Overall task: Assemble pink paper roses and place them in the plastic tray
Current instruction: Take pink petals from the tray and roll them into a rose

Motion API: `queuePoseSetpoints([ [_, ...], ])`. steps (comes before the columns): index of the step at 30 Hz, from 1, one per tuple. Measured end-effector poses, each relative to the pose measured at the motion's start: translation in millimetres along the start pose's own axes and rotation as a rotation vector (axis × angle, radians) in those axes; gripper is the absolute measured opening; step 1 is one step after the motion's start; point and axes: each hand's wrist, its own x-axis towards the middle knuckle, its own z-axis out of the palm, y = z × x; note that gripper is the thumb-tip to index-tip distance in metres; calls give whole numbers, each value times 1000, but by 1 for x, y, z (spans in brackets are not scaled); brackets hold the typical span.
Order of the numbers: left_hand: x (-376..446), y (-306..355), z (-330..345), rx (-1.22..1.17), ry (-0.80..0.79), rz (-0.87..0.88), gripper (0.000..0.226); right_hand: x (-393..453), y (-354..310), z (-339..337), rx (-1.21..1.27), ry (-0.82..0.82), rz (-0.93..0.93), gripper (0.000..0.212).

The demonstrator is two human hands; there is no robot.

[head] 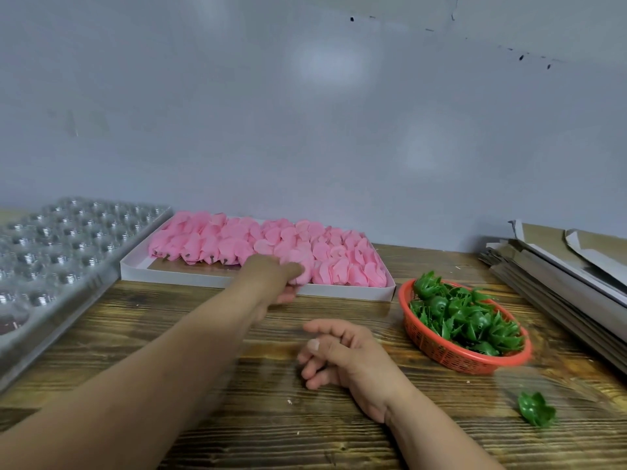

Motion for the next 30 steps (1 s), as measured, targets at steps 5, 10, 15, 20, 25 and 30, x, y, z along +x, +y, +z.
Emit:
queuePoseSetpoints([
  [5,-30,-15,9,-327,-158,-214,9,1,2,-3,-138,254,-225,18],
  [10,-47,-24,15,-566,-197,-294,8,0,-1,-4,-404,370,-412,20],
  [15,-54,-33,14,-602,-245,-296,14,-1,1,-5,-561,387,-466,15],
  [20,-54,-41,14,-607,-253,-299,17,2,4,-8,-680,445,-483,17],
  [25,-53,-44,11,-544,-258,-273,18,3,6,-11,-782,444,-504,9],
  [30,-52,-43,11,-498,-261,-254,20,5,8,-10,-781,449,-485,10],
])
